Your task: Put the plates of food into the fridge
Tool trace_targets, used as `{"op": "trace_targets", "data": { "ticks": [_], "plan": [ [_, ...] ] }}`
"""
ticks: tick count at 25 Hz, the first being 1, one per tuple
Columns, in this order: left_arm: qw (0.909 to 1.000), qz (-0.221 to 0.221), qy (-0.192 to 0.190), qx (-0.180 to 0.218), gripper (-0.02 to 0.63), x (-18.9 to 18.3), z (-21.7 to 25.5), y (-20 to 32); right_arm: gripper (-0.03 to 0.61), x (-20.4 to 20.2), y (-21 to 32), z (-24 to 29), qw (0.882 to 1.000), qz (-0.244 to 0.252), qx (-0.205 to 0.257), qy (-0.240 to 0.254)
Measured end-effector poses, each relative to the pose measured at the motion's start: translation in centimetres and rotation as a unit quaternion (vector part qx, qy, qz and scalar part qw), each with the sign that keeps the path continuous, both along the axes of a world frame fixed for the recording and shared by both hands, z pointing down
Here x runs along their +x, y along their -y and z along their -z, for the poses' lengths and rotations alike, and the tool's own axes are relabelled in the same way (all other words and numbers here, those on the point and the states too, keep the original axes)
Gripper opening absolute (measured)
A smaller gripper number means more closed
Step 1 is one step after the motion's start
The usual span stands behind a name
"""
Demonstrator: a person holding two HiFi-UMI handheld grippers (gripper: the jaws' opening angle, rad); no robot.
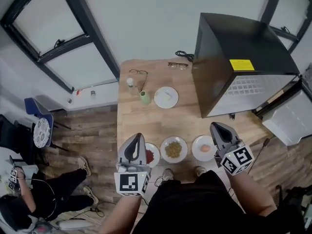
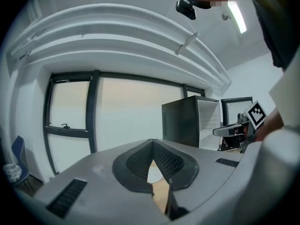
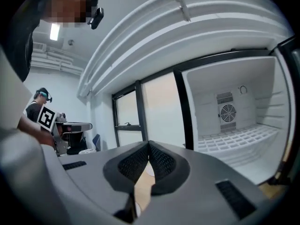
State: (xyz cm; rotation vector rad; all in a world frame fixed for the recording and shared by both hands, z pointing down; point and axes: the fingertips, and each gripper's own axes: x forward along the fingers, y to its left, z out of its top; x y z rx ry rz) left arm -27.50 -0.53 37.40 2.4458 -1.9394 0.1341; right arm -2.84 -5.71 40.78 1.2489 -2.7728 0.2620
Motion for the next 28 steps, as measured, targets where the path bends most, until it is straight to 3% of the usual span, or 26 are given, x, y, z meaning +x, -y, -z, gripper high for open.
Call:
{"op": "trace_targets", "data": {
  "ticks": [4,8,12,16,21,28],
  "plan": [
    [0.9976,-0.067,-0.010,0.009,0.003,1.0,-0.9,2.1,0.021,1.2,-1.7,-0.6,0.999,-0.040,-0.007,-0.016],
    [0.9917,-0.128,-0.012,0.008,0.003,3.5,-1.0,3.8,0.021,3.1,-3.2,-0.7,0.994,-0.111,-0.010,-0.010],
    [0.9850,-0.173,-0.004,0.004,0.003,6.5,-1.6,4.1,0.021,4.1,-5.8,-3.6,0.990,-0.139,-0.036,0.000],
    [0.9805,-0.196,0.002,-0.003,0.003,9.2,-2.7,4.3,0.021,6.1,-8.4,-7.6,0.983,-0.168,-0.069,0.006],
    [0.9779,-0.207,0.022,0.019,0.003,11.2,-2.5,4.4,0.021,8.4,-11.0,-13.8,0.972,-0.207,-0.116,0.004],
    [0.9765,-0.212,0.039,-0.013,0.003,12.7,-5.8,3.9,0.039,9.2,-12.9,-20.7,0.961,-0.206,-0.178,0.045]
  ]
}}
